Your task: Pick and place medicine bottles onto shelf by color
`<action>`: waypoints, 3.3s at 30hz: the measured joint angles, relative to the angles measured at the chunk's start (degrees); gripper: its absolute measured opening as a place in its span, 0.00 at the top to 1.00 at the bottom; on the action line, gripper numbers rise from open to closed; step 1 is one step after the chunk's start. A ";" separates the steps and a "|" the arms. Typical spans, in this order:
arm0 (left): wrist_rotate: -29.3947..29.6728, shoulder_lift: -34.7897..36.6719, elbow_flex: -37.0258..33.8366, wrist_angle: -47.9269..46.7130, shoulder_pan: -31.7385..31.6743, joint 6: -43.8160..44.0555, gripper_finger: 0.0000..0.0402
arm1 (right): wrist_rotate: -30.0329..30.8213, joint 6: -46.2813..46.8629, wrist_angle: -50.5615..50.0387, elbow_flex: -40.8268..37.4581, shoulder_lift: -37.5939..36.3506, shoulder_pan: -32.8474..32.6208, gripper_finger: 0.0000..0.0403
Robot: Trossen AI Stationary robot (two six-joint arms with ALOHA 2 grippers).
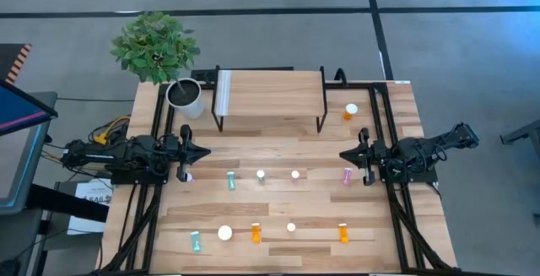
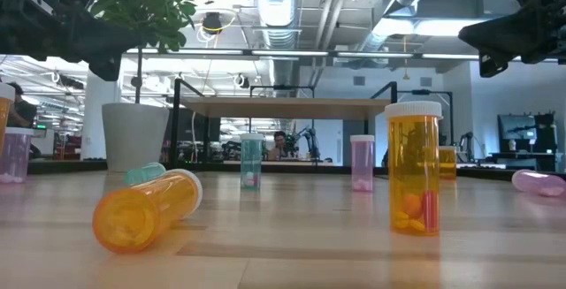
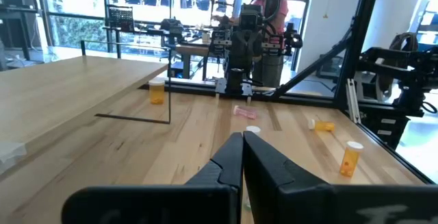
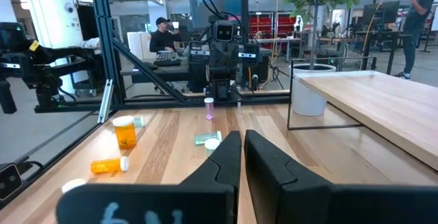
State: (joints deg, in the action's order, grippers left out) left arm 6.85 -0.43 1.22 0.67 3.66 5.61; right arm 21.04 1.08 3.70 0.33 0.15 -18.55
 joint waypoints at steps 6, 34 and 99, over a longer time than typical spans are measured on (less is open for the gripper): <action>0.00 0.01 0.00 -0.01 -0.01 0.00 1.00 | 0.02 0.00 0.45 -0.01 0.00 0.00 0.88; 0.00 0.00 0.01 -0.02 0.00 0.00 1.00 | 0.10 -0.02 2.74 0.01 -0.01 0.00 0.88; 0.00 0.01 0.00 -0.01 -0.02 0.00 1.00 | 9.89 9.48 -16.23 32.51 23.46 -1.09 0.88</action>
State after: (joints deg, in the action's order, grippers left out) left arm 6.85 -0.41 1.23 0.65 3.64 5.61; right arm 30.92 10.56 -12.53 32.84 23.62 -19.64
